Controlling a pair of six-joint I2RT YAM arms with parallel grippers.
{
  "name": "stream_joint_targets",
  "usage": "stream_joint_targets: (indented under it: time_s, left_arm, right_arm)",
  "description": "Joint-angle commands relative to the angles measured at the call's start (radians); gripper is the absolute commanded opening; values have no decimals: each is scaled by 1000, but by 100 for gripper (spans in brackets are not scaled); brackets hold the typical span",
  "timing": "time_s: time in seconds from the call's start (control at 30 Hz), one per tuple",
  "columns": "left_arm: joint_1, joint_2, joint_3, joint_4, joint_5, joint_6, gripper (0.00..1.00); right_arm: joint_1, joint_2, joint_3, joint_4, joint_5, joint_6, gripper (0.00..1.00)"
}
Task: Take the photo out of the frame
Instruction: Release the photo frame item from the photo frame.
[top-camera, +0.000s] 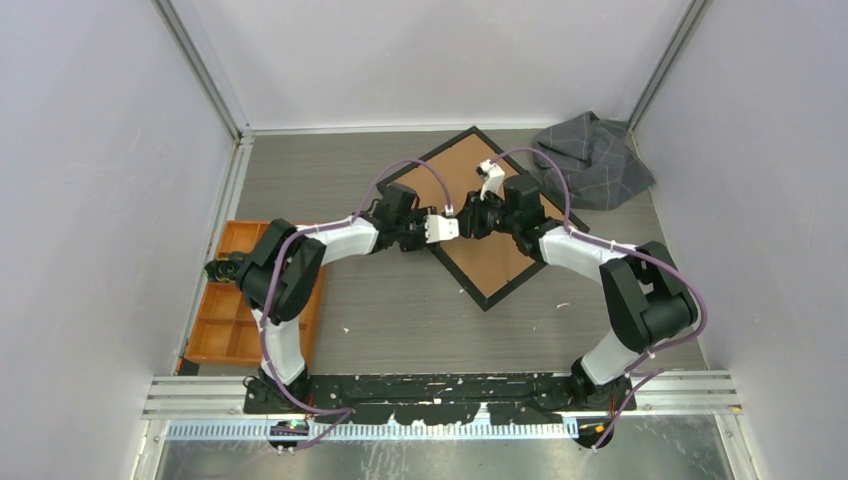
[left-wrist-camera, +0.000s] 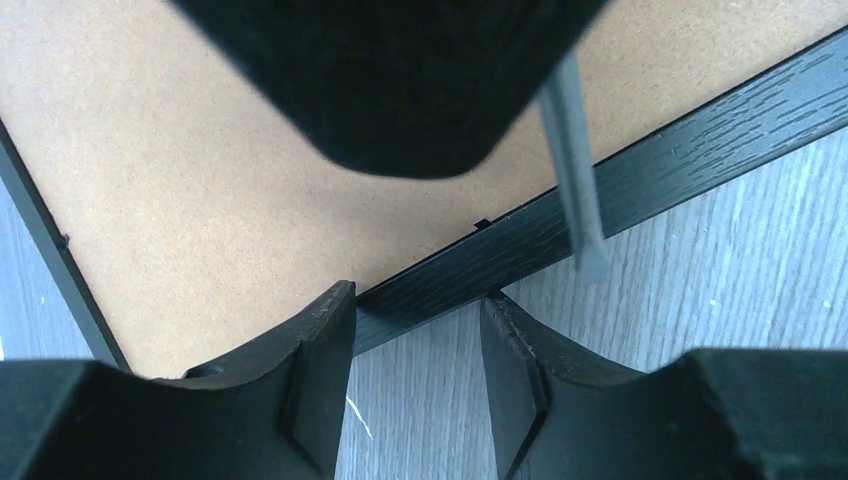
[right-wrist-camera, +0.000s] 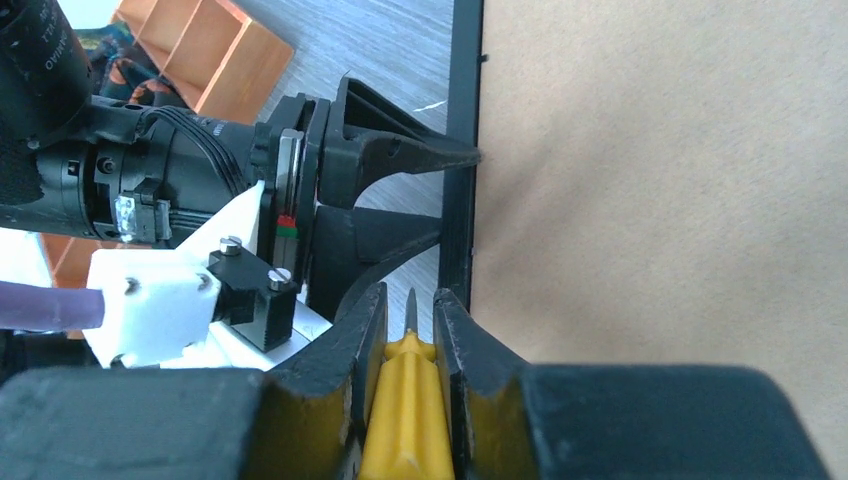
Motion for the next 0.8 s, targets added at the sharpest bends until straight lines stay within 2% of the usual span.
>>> stream_joint_targets:
  time_s: [0.0, 0.2, 0.4, 0.57, 0.77]
  left_arm:
    - [-11, -7, -44, 141, -63, -109, 49]
    - [3, -66, -167, 329, 6, -148, 51]
    - [4, -85, -217, 381, 80, -128, 53]
    - [9, -73, -183, 260, 157, 7, 56]
    - [85, -47, -31, -46, 249, 263, 57]
  right_arm:
    - [-33, 23, 46, 5, -154, 66, 1]
    - [-109, 12, 37, 12, -97, 91, 1]
    - [-154, 53, 40, 42, -60, 106, 1]
    - [-197, 121, 97, -1, -87, 96, 1]
    - [-255, 110, 108, -29, -159, 87, 1]
